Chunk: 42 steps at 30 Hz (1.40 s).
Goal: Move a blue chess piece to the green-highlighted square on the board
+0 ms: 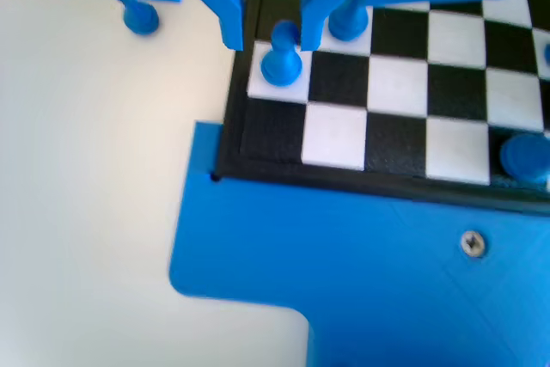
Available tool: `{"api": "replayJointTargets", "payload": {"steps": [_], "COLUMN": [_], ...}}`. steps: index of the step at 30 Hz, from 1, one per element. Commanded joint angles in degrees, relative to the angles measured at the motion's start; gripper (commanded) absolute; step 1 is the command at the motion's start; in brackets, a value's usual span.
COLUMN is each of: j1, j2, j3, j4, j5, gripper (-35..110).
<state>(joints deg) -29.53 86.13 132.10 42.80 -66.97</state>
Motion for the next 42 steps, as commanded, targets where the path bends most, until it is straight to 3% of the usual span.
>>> {"api": "replayJointTargets", "payload": {"steps": [1,42], "j1": [-1.05,0.44], "j2": [1.05,0.88], "j3": [0.53,-2.20], "j4": [-0.09,0.62], "j5": [-0.62,-1.58], "gripper": [10,4]}}
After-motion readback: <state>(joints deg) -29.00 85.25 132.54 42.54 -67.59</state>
